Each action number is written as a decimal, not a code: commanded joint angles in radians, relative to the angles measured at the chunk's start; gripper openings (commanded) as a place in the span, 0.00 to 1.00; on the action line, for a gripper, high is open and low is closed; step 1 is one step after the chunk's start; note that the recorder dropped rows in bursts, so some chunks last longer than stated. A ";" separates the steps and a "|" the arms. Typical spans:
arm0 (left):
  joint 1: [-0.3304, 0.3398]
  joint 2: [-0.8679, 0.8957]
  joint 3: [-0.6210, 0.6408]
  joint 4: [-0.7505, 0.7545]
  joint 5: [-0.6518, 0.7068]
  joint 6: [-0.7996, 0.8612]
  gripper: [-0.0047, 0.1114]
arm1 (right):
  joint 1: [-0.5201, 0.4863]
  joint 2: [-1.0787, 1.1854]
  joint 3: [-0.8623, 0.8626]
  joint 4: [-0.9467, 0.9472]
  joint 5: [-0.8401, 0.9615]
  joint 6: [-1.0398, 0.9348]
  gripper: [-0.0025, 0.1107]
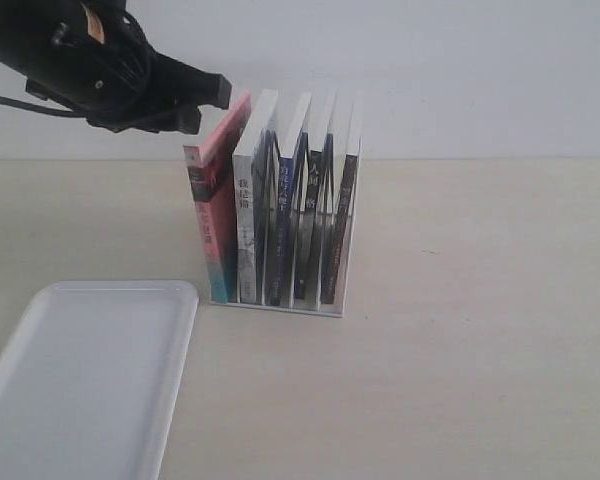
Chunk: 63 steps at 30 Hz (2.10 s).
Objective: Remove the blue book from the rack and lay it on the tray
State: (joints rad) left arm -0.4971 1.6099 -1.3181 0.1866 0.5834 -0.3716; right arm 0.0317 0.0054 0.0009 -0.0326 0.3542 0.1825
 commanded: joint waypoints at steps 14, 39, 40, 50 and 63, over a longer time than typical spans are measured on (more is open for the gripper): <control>-0.002 -0.039 0.003 -0.326 -0.009 0.385 0.38 | -0.002 -0.005 -0.001 -0.002 -0.006 -0.005 0.02; -0.004 0.071 0.003 -0.414 -0.083 0.389 0.38 | -0.002 -0.005 -0.001 -0.002 -0.011 -0.005 0.02; -0.004 0.073 0.003 -0.414 -0.083 0.389 0.38 | -0.002 -0.005 -0.001 -0.002 -0.011 -0.005 0.02; -0.004 0.073 0.003 -0.416 -0.120 0.389 0.41 | -0.002 -0.005 -0.001 -0.002 -0.011 -0.005 0.02; -0.004 0.073 0.003 -0.416 -0.124 0.396 0.46 | -0.002 -0.005 -0.001 -0.002 -0.011 -0.005 0.02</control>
State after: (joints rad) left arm -0.4971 1.6836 -1.3181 -0.2242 0.4670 0.0125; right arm 0.0317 0.0054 0.0009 -0.0326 0.3542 0.1825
